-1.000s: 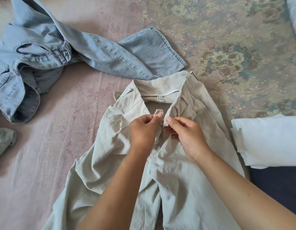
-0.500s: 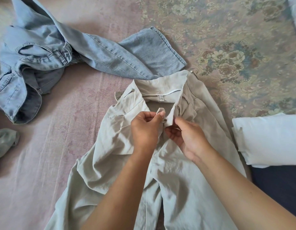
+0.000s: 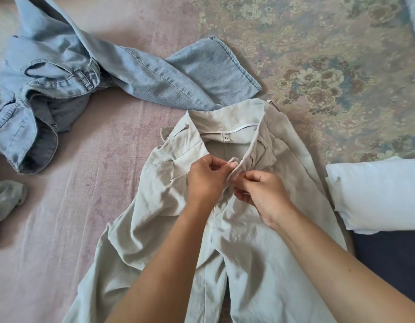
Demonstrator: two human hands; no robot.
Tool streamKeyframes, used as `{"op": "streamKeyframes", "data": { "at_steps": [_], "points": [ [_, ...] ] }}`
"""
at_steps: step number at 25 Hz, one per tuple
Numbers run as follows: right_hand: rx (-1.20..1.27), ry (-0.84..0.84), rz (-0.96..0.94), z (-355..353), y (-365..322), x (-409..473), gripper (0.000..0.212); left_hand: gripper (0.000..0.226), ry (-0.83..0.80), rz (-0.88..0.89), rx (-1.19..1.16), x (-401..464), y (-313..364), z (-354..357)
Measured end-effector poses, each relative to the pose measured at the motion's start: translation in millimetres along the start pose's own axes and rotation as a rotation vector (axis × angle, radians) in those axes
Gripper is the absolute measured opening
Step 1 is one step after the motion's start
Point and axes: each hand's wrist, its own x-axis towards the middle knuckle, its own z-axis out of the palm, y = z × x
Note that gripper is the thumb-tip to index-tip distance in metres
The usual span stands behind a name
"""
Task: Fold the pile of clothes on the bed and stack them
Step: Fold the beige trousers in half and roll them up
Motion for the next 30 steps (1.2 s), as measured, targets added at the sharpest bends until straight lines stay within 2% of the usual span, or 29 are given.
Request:
{"op": "streamKeyframes", "data": {
  "at_steps": [2,5,7,10,13,15,19,26,30],
  "points": [
    [0.041,0.061,-0.030,2,2,-2,0.014,0.021,-0.018,-0.018,-0.007,1,1,1],
    [0.029,0.147,-0.080,4,8,0,0.017,0.027,0.040,0.014,-0.016,-6,0,-1],
    [-0.176,0.226,-0.207,3,14,3,0.020,0.034,0.060,0.087,0.072,-17,-1,-1],
    [-0.498,0.366,-0.492,9,25,0,0.029,0.030,0.064,0.104,0.109,-29,0,3],
    [-0.514,0.429,-0.716,15,36,-3,0.016,0.018,0.075,0.033,0.007,-26,0,5],
    [-0.506,0.419,-0.755,14,41,-2,0.013,0.018,0.085,0.026,-0.008,-24,0,6],
    [-0.460,0.331,-0.671,10,40,-1,0.009,0.024,0.126,0.043,0.032,-23,-2,8],
    [-0.140,0.168,-0.252,6,33,-1,0.012,0.012,0.132,0.152,0.117,-35,-3,10],
    [0.019,0.113,-0.038,12,20,-3,0.013,0.015,0.130,0.159,0.110,-32,-7,8]
  ]
}}
